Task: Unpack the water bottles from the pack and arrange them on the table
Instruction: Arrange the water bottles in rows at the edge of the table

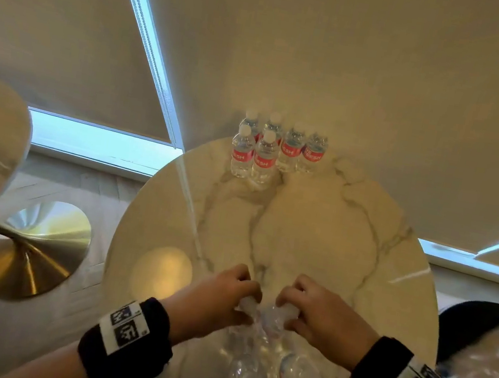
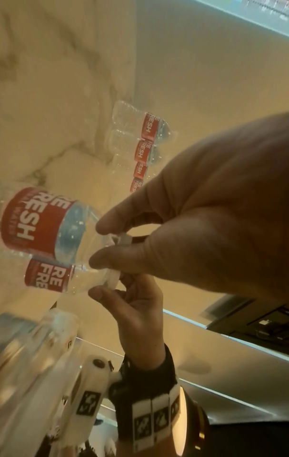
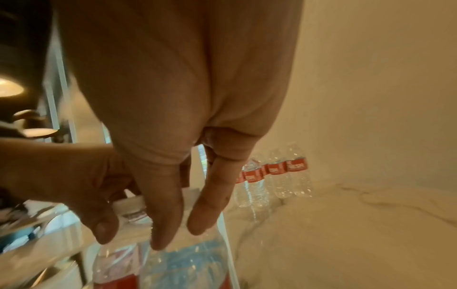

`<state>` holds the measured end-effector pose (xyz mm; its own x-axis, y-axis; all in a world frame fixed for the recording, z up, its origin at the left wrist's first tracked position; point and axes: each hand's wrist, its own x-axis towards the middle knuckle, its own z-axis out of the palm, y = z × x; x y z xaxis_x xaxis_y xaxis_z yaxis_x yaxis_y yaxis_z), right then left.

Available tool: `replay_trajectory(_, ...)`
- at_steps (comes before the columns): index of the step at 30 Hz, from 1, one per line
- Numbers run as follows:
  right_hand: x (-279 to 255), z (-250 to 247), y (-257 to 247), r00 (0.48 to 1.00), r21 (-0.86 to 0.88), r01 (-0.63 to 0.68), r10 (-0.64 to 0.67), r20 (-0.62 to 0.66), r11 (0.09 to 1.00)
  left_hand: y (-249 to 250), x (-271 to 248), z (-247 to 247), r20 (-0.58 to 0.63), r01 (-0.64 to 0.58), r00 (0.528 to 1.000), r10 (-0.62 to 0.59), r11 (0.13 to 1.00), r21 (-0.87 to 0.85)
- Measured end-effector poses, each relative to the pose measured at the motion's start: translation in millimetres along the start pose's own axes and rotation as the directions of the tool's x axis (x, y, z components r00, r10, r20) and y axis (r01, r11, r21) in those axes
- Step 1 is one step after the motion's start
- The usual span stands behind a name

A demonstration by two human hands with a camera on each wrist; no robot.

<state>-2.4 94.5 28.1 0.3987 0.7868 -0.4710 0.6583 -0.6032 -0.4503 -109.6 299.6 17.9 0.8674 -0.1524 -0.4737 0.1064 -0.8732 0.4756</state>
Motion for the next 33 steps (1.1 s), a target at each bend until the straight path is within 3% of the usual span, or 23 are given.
replay_trajectory(10,98,-105,75,0.94,-0.025,-0.259,0.246,-0.238,0.965,-6,147,-103,-0.187,0.024,0.982,-0.034,0.998,-0.052)
replay_trajectory(17,172,-158,108,0.924,-0.018,-0.245,0.228,-0.305,0.969,-26,225,-144,-0.3,0.042,0.953,-0.046,0.999,-0.021)
replay_trajectory(26,228,-182,117,0.924,-0.066,-0.194,0.159,-0.347,0.979,-47,262,-165,-0.419,0.154,0.889,-0.183,0.983,-0.102)
replay_trajectory(33,196,-174,113,0.899,0.062,-0.202,0.21,-0.384,0.977,-36,243,-166,-0.43,0.179,0.888,-0.162,0.984,-0.001)
